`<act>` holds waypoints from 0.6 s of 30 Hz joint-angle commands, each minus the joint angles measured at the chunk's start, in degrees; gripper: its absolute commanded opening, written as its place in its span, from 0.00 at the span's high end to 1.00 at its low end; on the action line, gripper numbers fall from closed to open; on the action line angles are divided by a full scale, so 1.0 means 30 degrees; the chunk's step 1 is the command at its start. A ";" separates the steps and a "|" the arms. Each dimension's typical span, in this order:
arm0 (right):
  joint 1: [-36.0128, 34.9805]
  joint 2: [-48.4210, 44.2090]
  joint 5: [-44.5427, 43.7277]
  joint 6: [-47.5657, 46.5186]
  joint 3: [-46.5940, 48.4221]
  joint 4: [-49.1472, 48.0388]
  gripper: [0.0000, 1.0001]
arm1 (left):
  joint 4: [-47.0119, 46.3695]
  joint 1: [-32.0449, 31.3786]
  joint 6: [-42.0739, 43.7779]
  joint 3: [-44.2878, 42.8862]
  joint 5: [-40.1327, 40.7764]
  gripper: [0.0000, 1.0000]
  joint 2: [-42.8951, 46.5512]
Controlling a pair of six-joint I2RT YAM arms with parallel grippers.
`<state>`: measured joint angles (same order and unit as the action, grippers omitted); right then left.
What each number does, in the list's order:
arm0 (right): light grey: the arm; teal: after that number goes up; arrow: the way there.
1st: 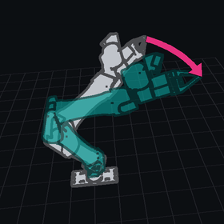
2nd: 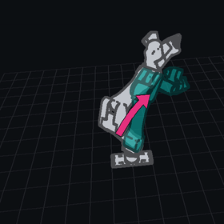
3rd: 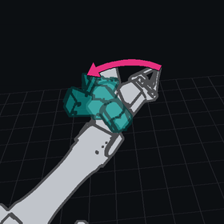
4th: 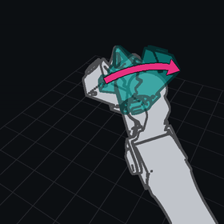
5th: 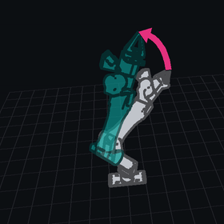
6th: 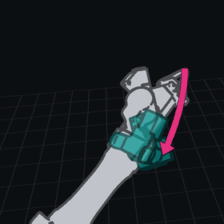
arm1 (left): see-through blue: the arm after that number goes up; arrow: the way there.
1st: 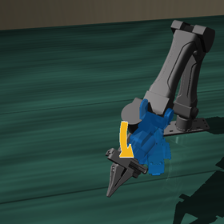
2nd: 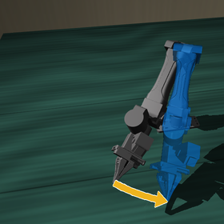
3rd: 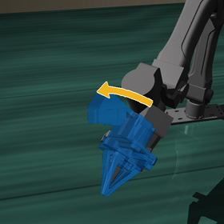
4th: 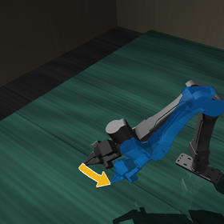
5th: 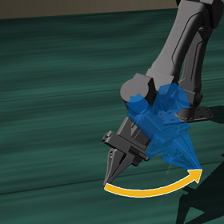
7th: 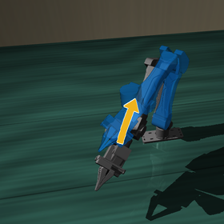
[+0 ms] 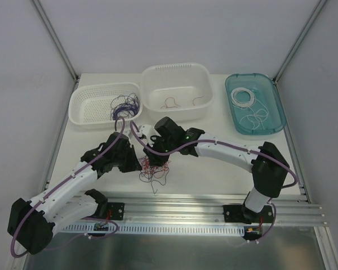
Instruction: Untangle the cables
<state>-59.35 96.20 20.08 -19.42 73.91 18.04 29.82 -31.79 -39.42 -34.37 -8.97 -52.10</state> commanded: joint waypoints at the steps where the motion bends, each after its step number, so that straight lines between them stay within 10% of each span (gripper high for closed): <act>1: -0.0167 0.0743 0.1335 -0.1377 0.0765 0.0519 0.60 | -0.0273 0.0050 0.0220 -0.0760 -0.0408 1.00 -0.0095; 18: -0.0167 0.2121 0.0897 -0.2403 -0.0407 -0.0096 0.61 | -0.0244 0.0079 0.0132 -0.0790 -0.0115 1.00 -0.0359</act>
<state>-59.57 102.06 22.04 -24.58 73.14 19.05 29.76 -31.79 -39.44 -34.50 -8.95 -52.95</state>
